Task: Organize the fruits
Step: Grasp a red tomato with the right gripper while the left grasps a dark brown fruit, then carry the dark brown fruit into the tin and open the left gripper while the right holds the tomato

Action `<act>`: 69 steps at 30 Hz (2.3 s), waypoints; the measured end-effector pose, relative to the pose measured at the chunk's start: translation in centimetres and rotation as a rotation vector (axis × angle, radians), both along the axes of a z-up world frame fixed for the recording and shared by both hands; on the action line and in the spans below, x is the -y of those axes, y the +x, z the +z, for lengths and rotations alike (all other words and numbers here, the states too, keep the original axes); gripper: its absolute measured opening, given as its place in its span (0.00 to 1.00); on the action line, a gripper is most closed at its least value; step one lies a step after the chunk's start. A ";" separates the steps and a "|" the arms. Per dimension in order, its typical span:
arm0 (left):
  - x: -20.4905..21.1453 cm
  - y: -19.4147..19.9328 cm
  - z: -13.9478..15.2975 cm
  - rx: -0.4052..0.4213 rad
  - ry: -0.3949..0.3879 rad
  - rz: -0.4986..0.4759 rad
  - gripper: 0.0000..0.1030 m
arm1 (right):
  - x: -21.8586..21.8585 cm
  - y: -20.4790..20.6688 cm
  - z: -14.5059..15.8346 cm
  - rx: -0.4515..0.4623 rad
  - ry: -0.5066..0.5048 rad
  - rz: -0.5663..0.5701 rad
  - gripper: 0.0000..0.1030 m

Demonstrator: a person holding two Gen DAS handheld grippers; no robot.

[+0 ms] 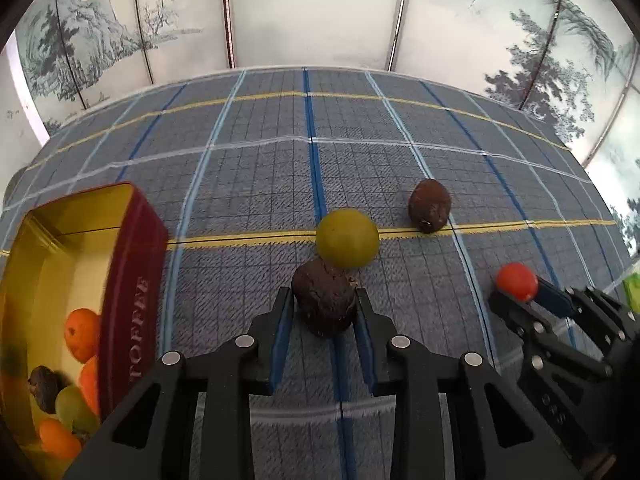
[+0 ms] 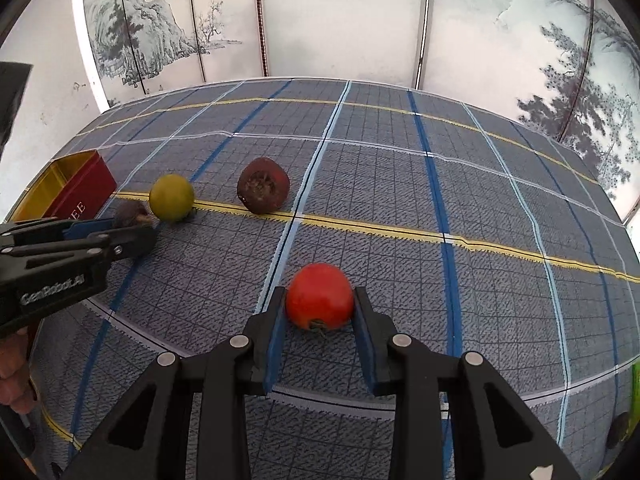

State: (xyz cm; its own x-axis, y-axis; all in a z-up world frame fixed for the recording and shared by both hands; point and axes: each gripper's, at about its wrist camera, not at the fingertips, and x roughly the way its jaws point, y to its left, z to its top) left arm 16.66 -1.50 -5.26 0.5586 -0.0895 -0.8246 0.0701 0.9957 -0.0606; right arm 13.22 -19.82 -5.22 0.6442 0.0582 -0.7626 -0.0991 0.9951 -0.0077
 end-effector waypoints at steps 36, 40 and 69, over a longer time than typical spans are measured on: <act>-19.9 -12.1 4.6 0.032 0.035 0.271 0.30 | -0.2 0.0 -0.1 0.000 -0.015 -0.002 0.29; -21.4 -12.5 4.1 0.020 0.029 0.299 0.30 | 0.0 0.0 -0.1 0.000 -0.017 -0.002 0.29; -22.7 -12.6 1.0 -0.081 0.031 0.309 0.32 | -0.1 0.0 -0.1 0.000 -0.019 -0.003 0.29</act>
State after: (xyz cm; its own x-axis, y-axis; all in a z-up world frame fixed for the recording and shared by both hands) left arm 4.01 21.15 -4.23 0.4881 0.0999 -0.8671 -0.2399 0.9705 -0.0233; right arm 13.19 -19.68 -5.30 0.6442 0.0416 -0.7637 -0.0960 0.9950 -0.0268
